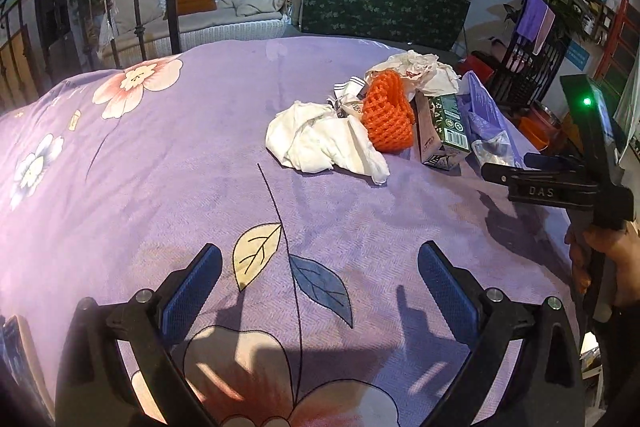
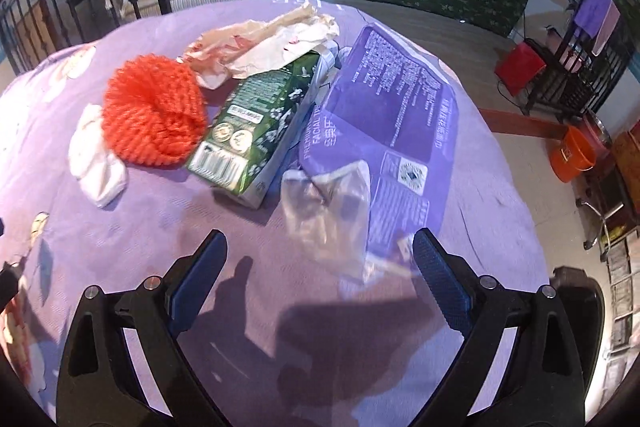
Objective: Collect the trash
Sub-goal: 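Grasp the clear wrapper on the purple tissue package with the right tool and lift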
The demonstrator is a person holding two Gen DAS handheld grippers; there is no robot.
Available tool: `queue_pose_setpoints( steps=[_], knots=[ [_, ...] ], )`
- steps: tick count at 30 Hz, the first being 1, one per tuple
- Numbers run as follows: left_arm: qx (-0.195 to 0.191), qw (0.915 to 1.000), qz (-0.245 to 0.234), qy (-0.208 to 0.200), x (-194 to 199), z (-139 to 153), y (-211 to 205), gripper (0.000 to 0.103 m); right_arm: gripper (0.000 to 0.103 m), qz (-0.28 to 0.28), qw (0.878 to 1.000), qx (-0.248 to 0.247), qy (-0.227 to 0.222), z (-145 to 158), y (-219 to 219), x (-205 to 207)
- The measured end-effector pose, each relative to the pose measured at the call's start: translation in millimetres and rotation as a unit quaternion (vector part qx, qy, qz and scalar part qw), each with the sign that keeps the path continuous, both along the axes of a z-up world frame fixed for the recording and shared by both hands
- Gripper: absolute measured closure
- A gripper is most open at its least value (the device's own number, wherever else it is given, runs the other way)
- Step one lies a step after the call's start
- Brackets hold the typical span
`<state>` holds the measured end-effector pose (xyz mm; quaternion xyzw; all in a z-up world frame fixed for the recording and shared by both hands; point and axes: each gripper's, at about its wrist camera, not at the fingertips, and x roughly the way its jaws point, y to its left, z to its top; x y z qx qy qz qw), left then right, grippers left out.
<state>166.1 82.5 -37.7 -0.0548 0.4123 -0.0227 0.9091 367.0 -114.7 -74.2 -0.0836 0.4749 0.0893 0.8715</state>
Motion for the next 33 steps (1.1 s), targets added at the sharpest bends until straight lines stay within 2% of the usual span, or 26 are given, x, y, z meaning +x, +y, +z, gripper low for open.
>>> queue_pose_setpoints(
  steps=[3,5,9,14,18,25,29,33],
  knots=[
    [0.003,1.0,0.0,0.004,3.6,-2.9,2.4,0.007,0.015,-0.007,1.0,-0.012,0.009,-6.0,-1.1,14.0],
    [0.004,1.0,0.002,0.006,5.0,-4.3,3.6,0.006,0.032,-0.012,1.0,-0.011,0.015,-8.2,-3.8,19.7],
    [0.001,1.0,0.001,0.009,7.8,-6.1,6.3,0.007,0.05,-0.02,1.0,0.018,0.015,-6.2,-16.4,17.6],
    [-0.002,0.9999,0.0,0.013,14.9,-8.8,7.8,0.007,0.069,-0.028,0.999,0.029,-0.016,5.4,-23.9,0.9],
    [-0.014,0.9998,0.005,0.013,23.3,-8.1,11.9,0.007,0.076,-0.045,0.997,0.056,-0.036,15.3,-35.5,-11.2],
    [-0.024,0.9996,0.01,0.011,45.2,-0.9,12.9,0.007,0.083,-0.051,0.994,0.066,-0.07,32.3,-40.8,-31.3],
    [-0.033,0.9993,-0.017,-0.008,51.5,10.7,-8.8,0.008,0.084,-0.052,0.992,0.077,-0.084,42.2,-44.5,-45.7],
    [-0.022,0.9965,-0.076,-0.027,64.2,15.5,-49.6,0.012,0.084,-0.052,0.99,0.079,-0.101,52.3,-50.5,-62.0]
  ],
)
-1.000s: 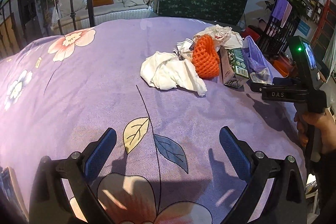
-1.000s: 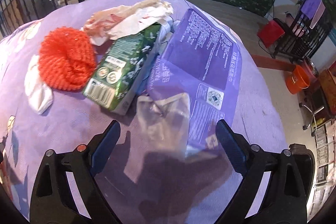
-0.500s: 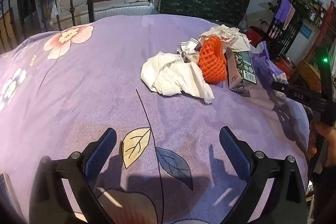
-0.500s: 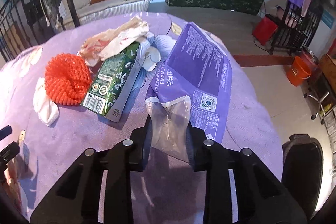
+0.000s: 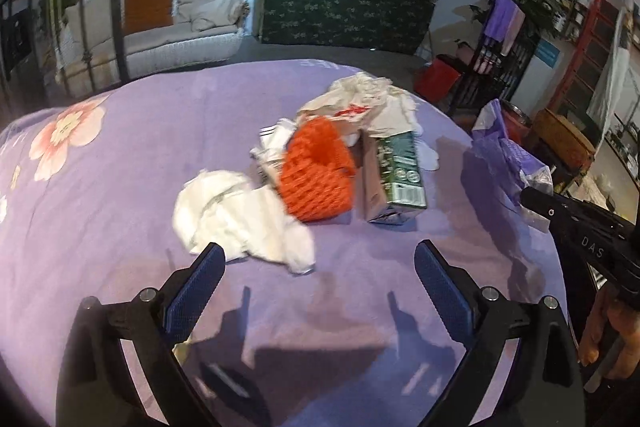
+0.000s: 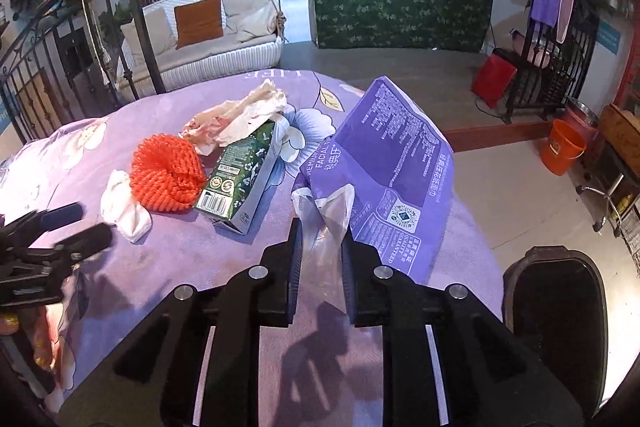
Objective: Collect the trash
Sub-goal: 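Grasp the clear wrapper on the purple tissue package with the right tool and lift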
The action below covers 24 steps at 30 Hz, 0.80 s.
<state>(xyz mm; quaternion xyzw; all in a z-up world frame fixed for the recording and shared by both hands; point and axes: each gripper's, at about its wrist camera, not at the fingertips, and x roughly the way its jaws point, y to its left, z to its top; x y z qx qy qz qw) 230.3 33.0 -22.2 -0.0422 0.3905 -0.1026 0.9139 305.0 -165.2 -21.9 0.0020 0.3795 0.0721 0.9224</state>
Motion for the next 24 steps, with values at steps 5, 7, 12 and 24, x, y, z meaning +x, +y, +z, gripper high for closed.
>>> queue_pose_setpoints(
  steps=[5,7,12,24],
  knots=[
    [0.008,0.9987,-0.046,0.021,30.8,-13.3,-49.3,0.024,0.084,-0.011,1.0,0.011,-0.008,9.3,-11.8,-18.1],
    [0.007,0.9981,-0.052,0.033,45.2,-19.6,-64.2,0.025,0.084,-0.019,1.0,0.018,-0.009,11.1,-19.2,-25.6],
    [0.043,0.9978,-0.03,0.041,80.0,-33.3,-88.4,0.029,0.084,-0.029,0.999,0.034,-0.013,13.1,-31.9,-40.2],
    [0.052,0.9962,-0.007,0.069,106.3,-46.1,-96.7,0.055,0.084,-0.073,0.995,0.065,-0.012,9.3,-70.4,-69.1]
  ],
)
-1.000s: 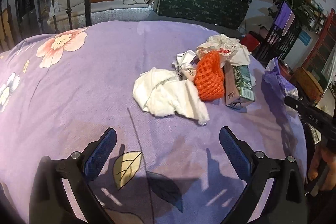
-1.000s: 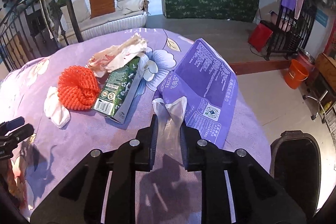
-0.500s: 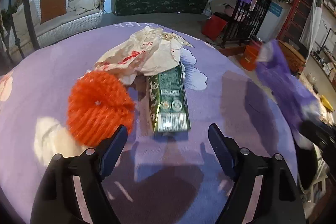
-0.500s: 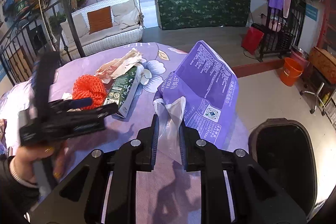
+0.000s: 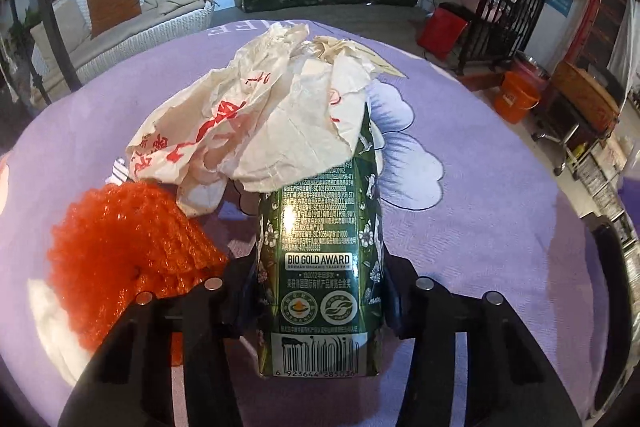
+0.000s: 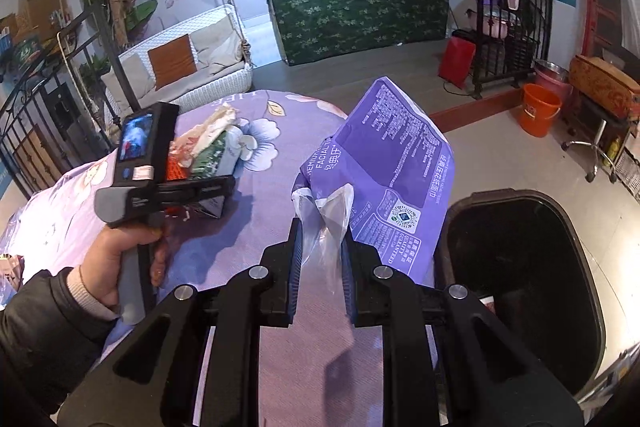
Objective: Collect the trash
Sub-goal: 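Grasp the clear wrapper on the purple tissue package with the right tool and lift, then drop the purple package into the bin with the right tool while the left tool holds the green carton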
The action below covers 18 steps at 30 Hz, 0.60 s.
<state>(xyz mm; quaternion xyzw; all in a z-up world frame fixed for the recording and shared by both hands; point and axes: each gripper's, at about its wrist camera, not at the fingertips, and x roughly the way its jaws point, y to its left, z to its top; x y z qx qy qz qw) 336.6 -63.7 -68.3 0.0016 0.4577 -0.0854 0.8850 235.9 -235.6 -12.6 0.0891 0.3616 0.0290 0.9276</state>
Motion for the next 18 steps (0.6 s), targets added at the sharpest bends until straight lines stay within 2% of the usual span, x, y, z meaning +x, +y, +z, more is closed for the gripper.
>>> queue_pose_setpoints(
  steps=[4,9,18],
  knots=[
    [-0.05,0.9986,-0.014,-0.013,-24.5,17.0,5.0,0.055,0.084,-0.012,1.0,0.007,0.005,-6.2,-9.9,-5.8],
    [-0.092,0.9948,-0.037,-0.026,-59.5,35.4,-0.4,0.055,0.084,-0.025,1.0,0.015,0.004,-9.7,-20.7,-13.2],
    [-0.119,0.9875,-0.093,-0.046,-122.1,54.2,-33.6,0.055,0.084,-0.059,0.998,0.028,-0.003,-5.4,-53.4,-41.8]
  ],
)
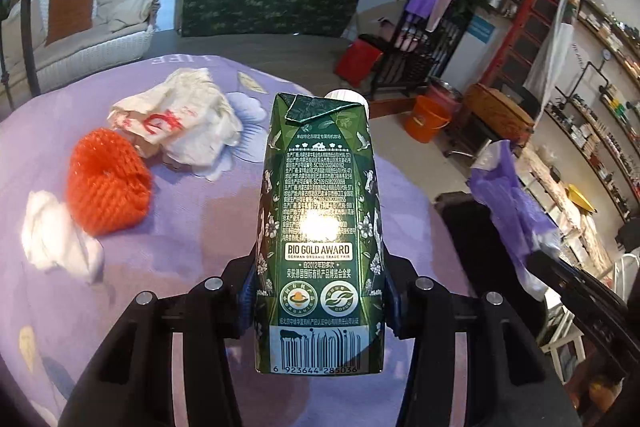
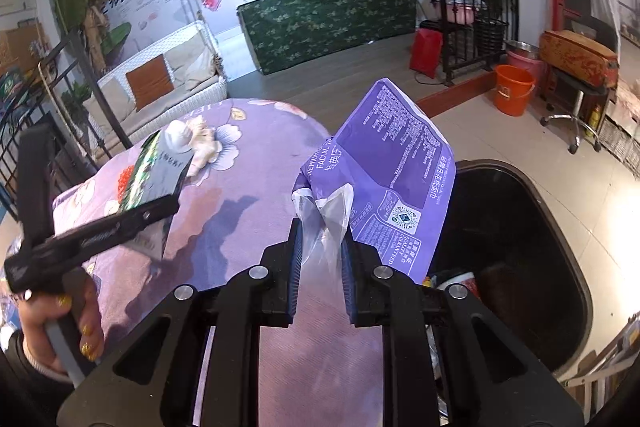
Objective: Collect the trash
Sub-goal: 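Drop the purple package into the bin with the right tool while the left tool holds the green carton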
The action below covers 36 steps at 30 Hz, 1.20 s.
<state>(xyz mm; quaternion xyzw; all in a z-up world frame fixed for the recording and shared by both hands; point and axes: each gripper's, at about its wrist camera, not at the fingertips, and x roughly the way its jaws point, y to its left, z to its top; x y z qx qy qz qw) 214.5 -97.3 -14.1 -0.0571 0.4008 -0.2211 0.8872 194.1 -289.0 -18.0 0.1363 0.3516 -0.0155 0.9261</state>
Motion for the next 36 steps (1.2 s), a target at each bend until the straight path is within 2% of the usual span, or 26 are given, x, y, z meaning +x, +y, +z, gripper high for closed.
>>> queue_pose_setpoints(
  steps=[9,14,18,19,21,22,23,27,30,34,36],
  knots=[
    [-0.012,0.9983,-0.055,-0.016,-32.4,8.7,-35.8,0.055,0.084,-0.046,0.999,0.02,0.021,-11.3,-51.9,-28.9],
    [-0.016,0.9958,-0.089,-0.014,-42.4,8.8,-55.9,0.055,0.084,-0.062,0.994,0.063,0.059,-38.3,-83.3,-31.8],
    [-0.016,0.9938,-0.109,-0.01,-47.0,6.8,-72.0,0.055,0.083,-0.081,0.987,0.107,0.093,-69.6,-104.2,-29.3],
    [-0.015,0.9936,-0.112,-0.011,-47.5,6.3,-73.8,0.055,0.08,-0.081,0.985,0.112,0.1,-76.3,-106.6,-28.3],
    [-0.012,0.9927,-0.119,-0.009,-50.9,3.9,-80.7,0.055,0.066,-0.089,0.982,0.126,0.11,-90.9,-112.0,-28.0],
    [-0.011,0.9924,-0.122,-0.008,-52.4,2.8,-83.7,0.055,0.05,-0.096,0.981,0.131,0.111,-94.7,-114.5,-28.7],
    [-0.01,0.9921,-0.125,-0.006,-52.7,1.4,-86.6,0.055,0.039,-0.103,0.978,0.14,0.112,-99.1,-117.4,-30.1],
    [-0.006,0.9907,-0.136,0.002,-53.5,-3.2,-99.0,0.055,0.038,-0.118,0.975,0.157,0.1,-98.7,-122.4,-39.5],
    [-0.001,0.9885,-0.151,0.01,-53.9,-7.1,-111.9,0.055,0.036,-0.131,0.977,0.149,0.083,-88.2,-124.9,-48.4],
    [0.006,0.9829,-0.183,0.025,-54.3,-13.2,-135.9,0.055,0.023,-0.161,0.978,0.123,0.055,-67.9,-132.7,-62.0],
    [0.009,0.9788,-0.201,0.038,-53.3,-18.6,-151.1,0.055,0.021,-0.178,0.977,0.107,0.044,-58.2,-137.5,-69.7]
  ],
)
